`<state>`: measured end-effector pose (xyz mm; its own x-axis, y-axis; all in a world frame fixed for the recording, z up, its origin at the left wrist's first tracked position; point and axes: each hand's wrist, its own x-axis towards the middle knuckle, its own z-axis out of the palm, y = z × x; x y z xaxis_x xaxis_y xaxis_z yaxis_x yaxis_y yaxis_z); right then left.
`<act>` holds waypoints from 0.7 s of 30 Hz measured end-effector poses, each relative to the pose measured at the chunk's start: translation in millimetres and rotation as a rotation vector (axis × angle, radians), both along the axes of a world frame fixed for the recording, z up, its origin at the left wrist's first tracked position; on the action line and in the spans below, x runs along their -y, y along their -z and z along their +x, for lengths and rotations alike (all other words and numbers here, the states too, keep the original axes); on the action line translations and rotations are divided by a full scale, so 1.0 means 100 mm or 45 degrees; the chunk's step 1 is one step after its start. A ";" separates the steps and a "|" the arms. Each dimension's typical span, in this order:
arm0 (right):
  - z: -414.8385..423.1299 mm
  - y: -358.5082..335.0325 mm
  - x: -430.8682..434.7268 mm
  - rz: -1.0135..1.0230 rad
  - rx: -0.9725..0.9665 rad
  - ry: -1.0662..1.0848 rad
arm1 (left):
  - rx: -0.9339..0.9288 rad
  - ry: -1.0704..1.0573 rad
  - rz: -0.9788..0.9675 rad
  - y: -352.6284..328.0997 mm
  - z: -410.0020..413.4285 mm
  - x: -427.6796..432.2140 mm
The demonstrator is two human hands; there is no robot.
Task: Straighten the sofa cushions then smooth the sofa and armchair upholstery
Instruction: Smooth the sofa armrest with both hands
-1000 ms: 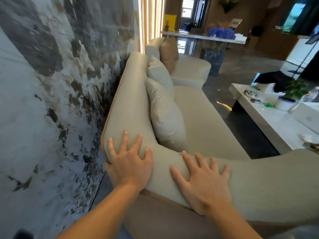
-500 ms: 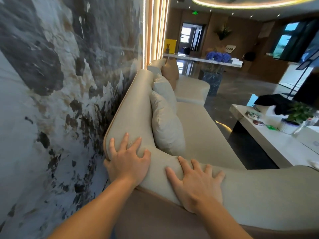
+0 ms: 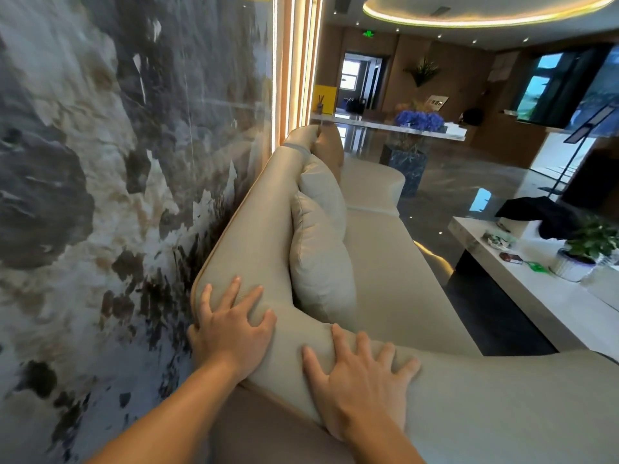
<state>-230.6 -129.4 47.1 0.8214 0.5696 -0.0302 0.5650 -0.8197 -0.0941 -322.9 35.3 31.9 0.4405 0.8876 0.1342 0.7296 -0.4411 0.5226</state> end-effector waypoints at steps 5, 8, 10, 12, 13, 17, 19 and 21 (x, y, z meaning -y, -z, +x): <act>-0.01 -0.03 -0.29 0.013 -0.030 0.024 | 0.006 0.060 -0.012 -0.04 0.03 -0.33; 0.01 -0.05 -0.41 0.022 -0.044 0.010 | 0.019 0.037 0.012 -0.04 0.06 -0.44; 0.01 -0.04 -0.42 -0.005 -0.036 -0.013 | -0.012 0.025 0.028 -0.03 0.05 -0.45; 0.02 -0.05 -0.42 0.018 -0.044 -0.011 | -0.047 0.034 0.054 0.01 0.04 -0.46; 0.01 -0.05 -0.41 0.006 -0.059 -0.011 | -0.069 0.036 0.059 0.01 0.03 -0.45; 0.03 -0.07 -0.39 -0.019 -0.114 -0.037 | -0.177 0.057 0.009 -0.03 0.03 -0.46; 0.05 -0.08 -0.34 0.026 -0.182 -0.109 | -0.248 0.065 -0.021 -0.09 0.03 -0.40; 0.07 -0.11 -0.22 0.030 -0.226 -0.268 | -0.333 0.073 -0.040 -0.24 0.01 -0.25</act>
